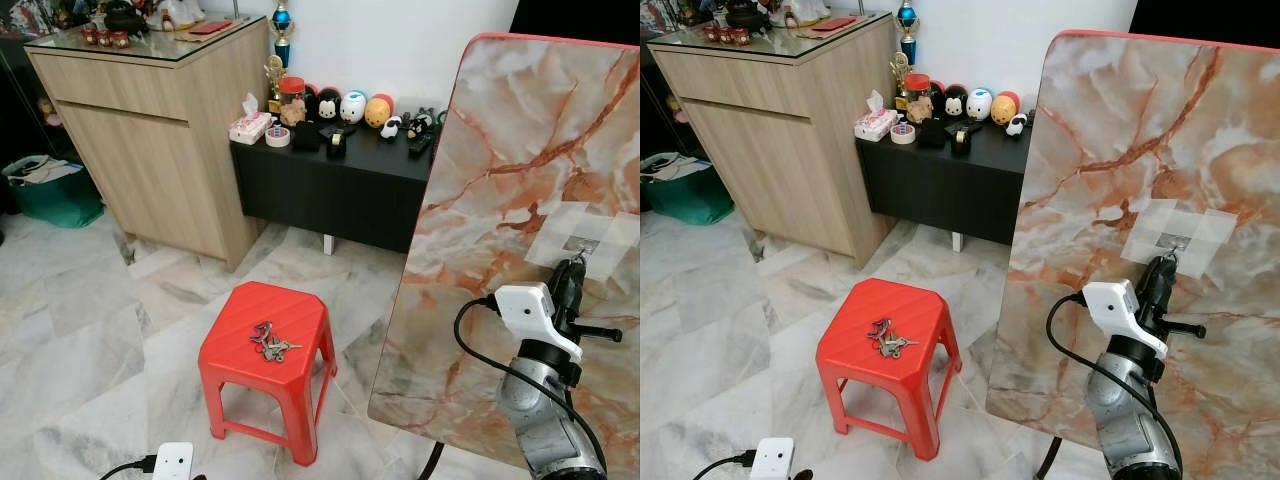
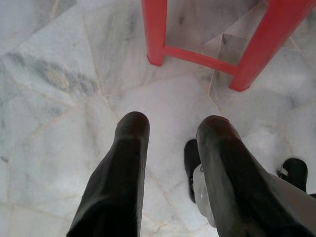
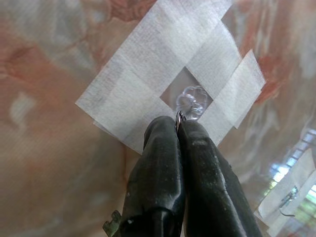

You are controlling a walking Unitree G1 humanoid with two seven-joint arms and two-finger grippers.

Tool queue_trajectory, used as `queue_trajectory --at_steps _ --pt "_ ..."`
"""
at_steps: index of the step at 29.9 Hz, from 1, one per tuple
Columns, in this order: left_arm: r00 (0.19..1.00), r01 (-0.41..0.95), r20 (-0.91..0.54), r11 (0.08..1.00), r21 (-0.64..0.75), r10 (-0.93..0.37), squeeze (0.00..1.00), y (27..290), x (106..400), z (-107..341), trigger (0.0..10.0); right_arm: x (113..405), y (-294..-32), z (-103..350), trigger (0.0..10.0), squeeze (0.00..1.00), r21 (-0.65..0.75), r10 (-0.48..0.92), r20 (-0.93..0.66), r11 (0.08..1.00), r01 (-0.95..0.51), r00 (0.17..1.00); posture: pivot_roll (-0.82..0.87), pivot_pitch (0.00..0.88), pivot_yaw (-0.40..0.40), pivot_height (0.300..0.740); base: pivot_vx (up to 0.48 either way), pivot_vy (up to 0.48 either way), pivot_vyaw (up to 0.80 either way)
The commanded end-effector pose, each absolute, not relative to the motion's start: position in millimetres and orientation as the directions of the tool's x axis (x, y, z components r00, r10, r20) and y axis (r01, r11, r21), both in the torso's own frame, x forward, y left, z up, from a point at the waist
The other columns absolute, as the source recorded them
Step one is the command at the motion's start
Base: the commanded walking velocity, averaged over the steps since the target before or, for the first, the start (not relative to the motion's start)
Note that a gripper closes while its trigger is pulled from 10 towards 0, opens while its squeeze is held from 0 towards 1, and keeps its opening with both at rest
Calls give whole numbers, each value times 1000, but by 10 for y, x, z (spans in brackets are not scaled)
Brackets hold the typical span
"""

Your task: Hang keys on a hook

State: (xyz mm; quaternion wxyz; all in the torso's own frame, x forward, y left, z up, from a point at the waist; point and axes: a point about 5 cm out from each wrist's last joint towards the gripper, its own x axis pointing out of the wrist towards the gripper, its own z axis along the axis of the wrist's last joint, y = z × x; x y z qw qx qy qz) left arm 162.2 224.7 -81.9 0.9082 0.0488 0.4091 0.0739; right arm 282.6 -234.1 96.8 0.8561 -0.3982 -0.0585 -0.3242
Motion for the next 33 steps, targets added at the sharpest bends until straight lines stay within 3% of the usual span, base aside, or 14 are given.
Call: queue_trajectory --at_steps 1,18,19,32,33 --pt "634 -93 -754 984 149 174 0 2268 1562 -845 10000 2866 -2329 973 10000 0 -649 -508 336 485 586 793 6 0 -22 740 0 0 0" --pt "629 -93 -758 985 149 174 0 2263 1563 -849 10000 2872 -2310 945 10000 0 -645 -503 313 510 569 806 6 0 -22 740 0 0 0" --pt "627 -93 -759 984 149 174 0 2265 1559 -850 10000 2870 -2310 947 10000 1000 -632 -506 314 521 574 803 6 0 -21 740 0 0 0" --pt "610 -94 -772 984 152 178 0 2295 1509 -867 10000 2878 -2194 972 10000 1000 -629 -442 341 548 551 830 6 0 -22 740 0 0 0" --pt "609 -95 -773 984 152 178 0 2296 1505 -868 10000 2874 -2186 960 10000 549 -629 -437 335 556 543 835 6 0 -22 740 0 0 0"
